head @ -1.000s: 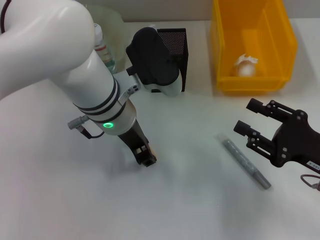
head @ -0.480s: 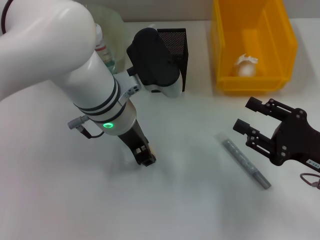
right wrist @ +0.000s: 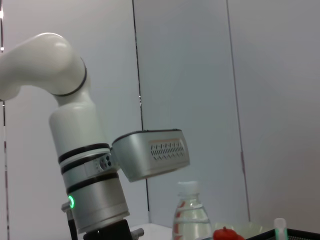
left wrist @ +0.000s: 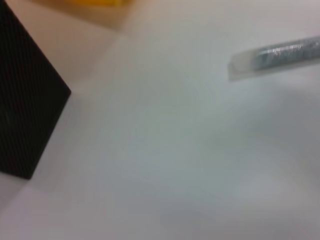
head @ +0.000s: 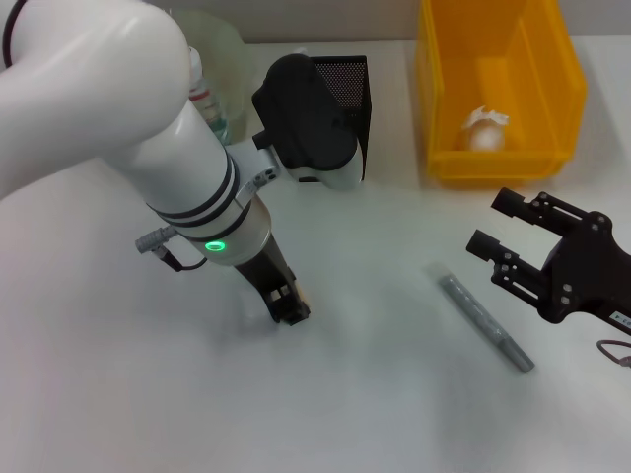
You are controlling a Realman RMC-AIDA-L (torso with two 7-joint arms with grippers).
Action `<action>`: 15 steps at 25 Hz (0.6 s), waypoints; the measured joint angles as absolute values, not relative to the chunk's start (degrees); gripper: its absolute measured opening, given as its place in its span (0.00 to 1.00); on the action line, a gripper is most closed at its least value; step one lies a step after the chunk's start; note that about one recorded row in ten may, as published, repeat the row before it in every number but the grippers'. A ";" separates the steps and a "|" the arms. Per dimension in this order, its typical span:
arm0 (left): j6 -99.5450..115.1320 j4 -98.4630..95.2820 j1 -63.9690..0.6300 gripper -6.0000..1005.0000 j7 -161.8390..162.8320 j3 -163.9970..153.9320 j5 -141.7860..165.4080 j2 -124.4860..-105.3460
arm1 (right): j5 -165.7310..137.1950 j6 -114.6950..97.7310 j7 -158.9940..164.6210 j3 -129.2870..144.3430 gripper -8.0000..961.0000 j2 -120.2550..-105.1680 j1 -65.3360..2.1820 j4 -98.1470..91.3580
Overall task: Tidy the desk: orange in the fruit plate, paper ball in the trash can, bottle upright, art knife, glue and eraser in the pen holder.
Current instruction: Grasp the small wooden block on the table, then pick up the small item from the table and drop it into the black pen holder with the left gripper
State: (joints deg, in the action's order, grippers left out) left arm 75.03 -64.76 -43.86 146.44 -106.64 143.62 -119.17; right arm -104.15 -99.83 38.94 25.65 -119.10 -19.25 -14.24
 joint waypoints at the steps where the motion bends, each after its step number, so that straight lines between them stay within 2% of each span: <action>1: 75.03 -64.76 -43.86 0.41 146.44 -106.64 143.62 -119.17 | -104.15 -99.83 38.93 25.65 0.58 -119.10 -19.25 -14.24; 15: 71.73 -77.24 -39.42 0.41 145.75 -97.44 142.84 -119.02 | -104.15 -99.72 38.49 21.16 0.58 -119.28 -16.76 -13.65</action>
State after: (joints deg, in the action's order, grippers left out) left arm 71.73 -77.24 -39.42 145.75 -97.44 142.84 -119.02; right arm -104.15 -99.72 38.49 21.16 -119.28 -16.76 -13.65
